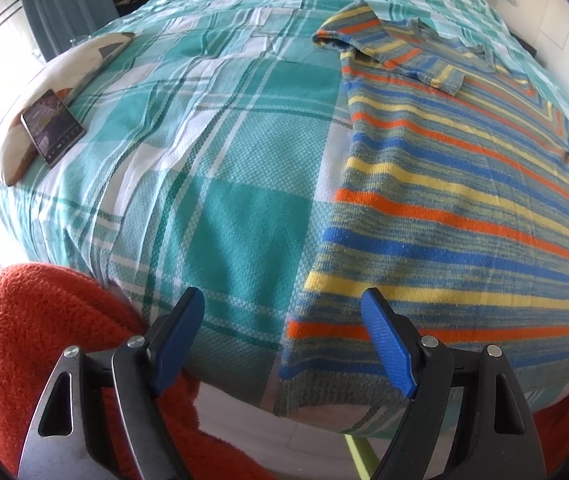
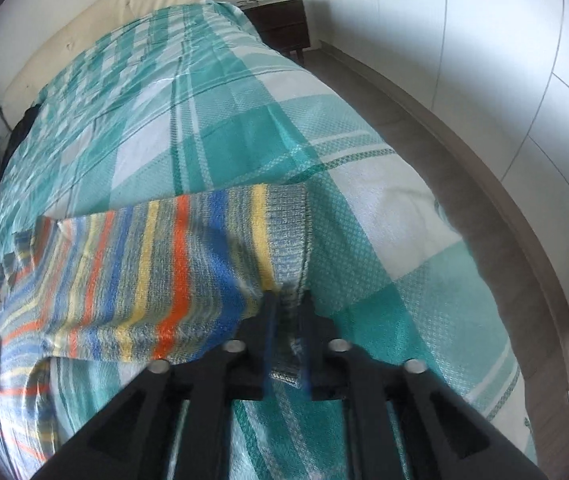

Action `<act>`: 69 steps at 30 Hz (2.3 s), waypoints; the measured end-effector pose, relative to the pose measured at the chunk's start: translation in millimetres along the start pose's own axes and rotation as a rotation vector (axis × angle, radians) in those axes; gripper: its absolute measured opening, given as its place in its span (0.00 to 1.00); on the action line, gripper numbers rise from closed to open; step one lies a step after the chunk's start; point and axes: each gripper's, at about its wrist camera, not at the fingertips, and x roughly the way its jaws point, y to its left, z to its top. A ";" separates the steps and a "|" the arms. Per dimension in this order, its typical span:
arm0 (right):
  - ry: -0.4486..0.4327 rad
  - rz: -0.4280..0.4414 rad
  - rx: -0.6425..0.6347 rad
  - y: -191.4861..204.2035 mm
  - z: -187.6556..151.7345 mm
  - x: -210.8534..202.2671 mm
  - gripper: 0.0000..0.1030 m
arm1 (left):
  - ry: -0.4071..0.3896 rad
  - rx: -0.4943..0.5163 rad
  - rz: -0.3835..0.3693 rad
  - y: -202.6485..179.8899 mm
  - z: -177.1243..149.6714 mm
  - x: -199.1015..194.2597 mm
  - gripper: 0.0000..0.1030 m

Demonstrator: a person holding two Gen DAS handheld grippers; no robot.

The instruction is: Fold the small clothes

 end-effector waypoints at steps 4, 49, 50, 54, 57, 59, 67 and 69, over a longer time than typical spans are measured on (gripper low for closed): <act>-0.102 -0.080 0.000 -10.2 -13.6 -29.6 0.72 | -0.007 0.017 -0.002 -2.8 -1.6 -1.1 0.80; -0.186 0.200 -0.272 90.8 -173.6 -141.8 0.80 | -0.086 -0.325 -0.047 96.3 240.7 68.3 0.03; -0.182 0.199 -0.276 92.3 -173.8 -140.8 0.80 | -0.063 -0.355 -0.025 108.3 240.6 76.7 0.03; -0.163 0.189 -0.308 101.5 -177.9 -136.1 0.79 | 0.001 -0.425 -0.015 135.8 224.9 108.4 0.03; -0.150 0.166 -0.345 108.2 -182.9 -132.8 0.80 | 0.000 -0.419 0.010 130.7 211.2 119.6 0.02; -0.142 0.149 -0.368 112.0 -185.5 -130.8 0.80 | 0.002 -0.420 0.033 136.7 214.5 129.0 0.02; -0.119 0.121 -0.397 118.3 -187.6 -123.6 0.79 | -0.032 -0.408 -0.012 166.9 199.8 130.3 0.15; -0.119 0.115 -0.400 119.5 -187.6 -122.7 0.80 | -0.060 -0.395 0.020 168.6 192.1 113.6 0.30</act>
